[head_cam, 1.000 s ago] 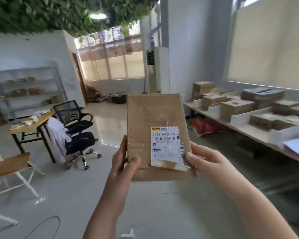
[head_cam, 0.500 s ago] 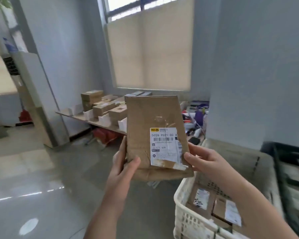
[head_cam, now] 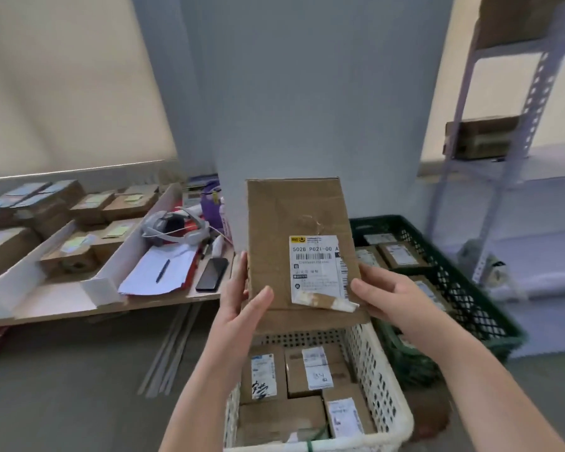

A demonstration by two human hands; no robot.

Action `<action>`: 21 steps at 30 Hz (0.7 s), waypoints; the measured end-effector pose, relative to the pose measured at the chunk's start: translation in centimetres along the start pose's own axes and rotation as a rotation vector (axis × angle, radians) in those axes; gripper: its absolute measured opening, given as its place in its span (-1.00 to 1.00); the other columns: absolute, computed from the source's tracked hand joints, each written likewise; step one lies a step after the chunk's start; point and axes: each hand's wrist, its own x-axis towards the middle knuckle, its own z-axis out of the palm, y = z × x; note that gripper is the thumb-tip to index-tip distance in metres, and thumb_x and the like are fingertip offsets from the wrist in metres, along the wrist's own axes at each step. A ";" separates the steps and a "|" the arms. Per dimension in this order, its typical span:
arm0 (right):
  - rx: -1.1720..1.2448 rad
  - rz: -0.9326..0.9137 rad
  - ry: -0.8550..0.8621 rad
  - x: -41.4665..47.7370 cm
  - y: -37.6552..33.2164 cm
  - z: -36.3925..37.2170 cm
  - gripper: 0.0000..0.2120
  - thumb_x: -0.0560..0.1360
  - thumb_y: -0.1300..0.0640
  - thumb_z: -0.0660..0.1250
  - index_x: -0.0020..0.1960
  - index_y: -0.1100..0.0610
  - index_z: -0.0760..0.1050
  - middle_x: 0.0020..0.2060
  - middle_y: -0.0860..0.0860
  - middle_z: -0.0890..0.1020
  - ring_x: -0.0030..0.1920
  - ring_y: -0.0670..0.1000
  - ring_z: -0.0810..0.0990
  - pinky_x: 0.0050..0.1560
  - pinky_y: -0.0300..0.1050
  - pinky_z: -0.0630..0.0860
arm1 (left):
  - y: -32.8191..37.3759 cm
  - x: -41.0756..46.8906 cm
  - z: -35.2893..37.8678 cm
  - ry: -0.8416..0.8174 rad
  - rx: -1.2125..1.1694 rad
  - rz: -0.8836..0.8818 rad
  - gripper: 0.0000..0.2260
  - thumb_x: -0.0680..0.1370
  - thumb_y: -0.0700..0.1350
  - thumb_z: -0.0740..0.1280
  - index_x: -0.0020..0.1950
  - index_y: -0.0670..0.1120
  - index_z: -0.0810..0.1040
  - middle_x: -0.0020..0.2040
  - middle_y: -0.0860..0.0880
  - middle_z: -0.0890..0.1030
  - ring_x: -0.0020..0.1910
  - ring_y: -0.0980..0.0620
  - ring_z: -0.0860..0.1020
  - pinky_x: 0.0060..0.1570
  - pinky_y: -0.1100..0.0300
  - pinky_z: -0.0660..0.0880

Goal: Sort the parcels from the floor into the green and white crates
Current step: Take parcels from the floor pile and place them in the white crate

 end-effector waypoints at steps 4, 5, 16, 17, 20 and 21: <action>0.012 0.055 0.093 1.7 2.6 -1.4 -0.80 0.47 -0.04 0.32 0.03 -0.31 0.54 0.03 -0.24 0.66 0.05 -0.19 0.63 0.00 -0.25 0.54 | -3.5 4.1 0.8 -0.059 0.015 -0.076 -0.43 0.34 0.12 0.42 0.27 0.49 0.33 0.39 0.13 0.42 0.29 0.04 0.49 0.30 -0.07 0.42; 0.014 0.076 0.109 2.4 3.4 -1.7 -0.80 0.47 -0.04 0.31 0.02 -0.31 0.55 0.03 -0.23 0.67 0.03 -0.19 0.64 -0.04 -0.26 0.55 | -4.4 5.0 0.9 -0.071 0.023 -0.095 -0.43 0.34 0.13 0.42 0.27 0.51 0.32 0.38 0.14 0.42 0.29 0.06 0.49 0.30 -0.06 0.42; -0.033 0.375 0.138 19.4 14.4 -5.3 -0.74 0.55 0.00 0.28 -0.13 -0.40 0.55 -0.13 -0.33 0.67 -0.08 -0.24 0.64 -0.02 -0.18 0.54 | -18.5 19.7 0.2 -0.035 0.040 -0.400 -0.40 0.53 -0.08 0.36 0.45 0.34 0.20 0.09 0.26 0.63 0.04 0.15 0.64 -0.16 0.31 0.57; -0.032 0.411 0.136 21.3 15.9 -5.5 -0.71 0.55 -0.01 0.28 -0.20 -0.42 0.54 -0.17 -0.38 0.65 -0.10 -0.27 0.63 -0.04 -0.20 0.53 | -20.2 21.2 0.0 -0.027 0.047 -0.443 -0.40 0.54 -0.10 0.35 0.46 0.31 0.20 0.07 0.25 0.64 0.03 0.13 0.64 -0.17 0.30 0.57; -0.046 0.523 0.101 26.0 21.2 -5.6 -0.79 0.55 -0.02 0.28 -0.14 -0.36 0.48 -0.21 -0.44 0.60 -0.10 -0.32 0.56 -0.08 -0.26 0.49 | -25.7 24.8 -0.7 0.002 0.035 -0.571 -0.39 0.55 -0.16 0.34 0.49 0.25 0.20 0.16 0.20 0.61 0.03 0.12 0.65 -0.18 0.25 0.58; -0.034 0.565 0.080 27.2 23.2 -5.6 -0.84 0.55 -0.01 0.27 -0.03 -0.31 0.50 -0.13 -0.39 0.61 -0.06 -0.29 0.56 -0.05 -0.23 0.49 | -27.5 25.7 -0.8 0.002 0.030 -0.602 -0.40 0.55 -0.17 0.33 0.49 0.23 0.20 0.15 0.21 0.62 0.02 0.13 0.65 -0.20 0.25 0.59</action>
